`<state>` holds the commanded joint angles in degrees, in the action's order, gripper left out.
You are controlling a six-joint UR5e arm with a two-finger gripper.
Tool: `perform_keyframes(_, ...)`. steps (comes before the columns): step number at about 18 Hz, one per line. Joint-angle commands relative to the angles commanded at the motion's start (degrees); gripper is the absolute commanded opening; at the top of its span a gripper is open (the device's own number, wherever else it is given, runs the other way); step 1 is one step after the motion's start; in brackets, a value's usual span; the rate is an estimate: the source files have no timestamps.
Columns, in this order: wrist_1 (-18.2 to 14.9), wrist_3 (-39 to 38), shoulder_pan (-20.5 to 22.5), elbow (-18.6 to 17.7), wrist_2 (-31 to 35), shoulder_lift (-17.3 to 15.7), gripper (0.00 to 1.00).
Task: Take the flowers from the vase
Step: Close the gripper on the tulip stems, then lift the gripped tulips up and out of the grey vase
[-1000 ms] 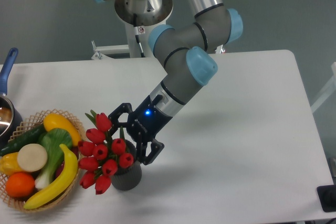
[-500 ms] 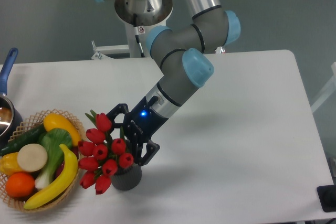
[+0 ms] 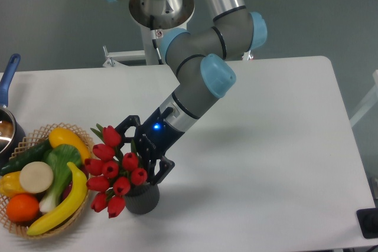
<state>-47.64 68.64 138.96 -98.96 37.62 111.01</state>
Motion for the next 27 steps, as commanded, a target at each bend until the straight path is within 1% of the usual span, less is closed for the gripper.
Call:
perform_keyframes(1,0.00,0.00,0.00,0.09,-0.09,0.00,0.77)
perform_keyframes(3,0.00,0.00,0.00,0.53,-0.18,0.00,0.69)
perform_keyframes(5,0.00,0.00,0.00,0.62,-0.18,0.00,0.58)
perform_keyframes(7,0.00,-0.17,0.09,0.62,-0.26,0.00,0.52)
perform_keyframes(8,0.00,-0.35,0.09,0.70,-0.26,0.00,0.48)
perform_keyframes(9,0.00,-0.79,0.09,0.70,-0.26,0.00,0.41)
perform_keyframes(15,0.00,-1.14,0.53,0.97,-0.44,-0.09,0.40)
perform_keyframes(20,0.00,-2.81,1.49,2.28,-3.60,-0.26,0.40)
perform_keyframes(24,0.00,-4.83,2.46,2.99,-5.71,-1.49,0.40)
perform_keyframes(27,0.00,-6.41,3.86,2.99,-8.60,-2.46,0.41)
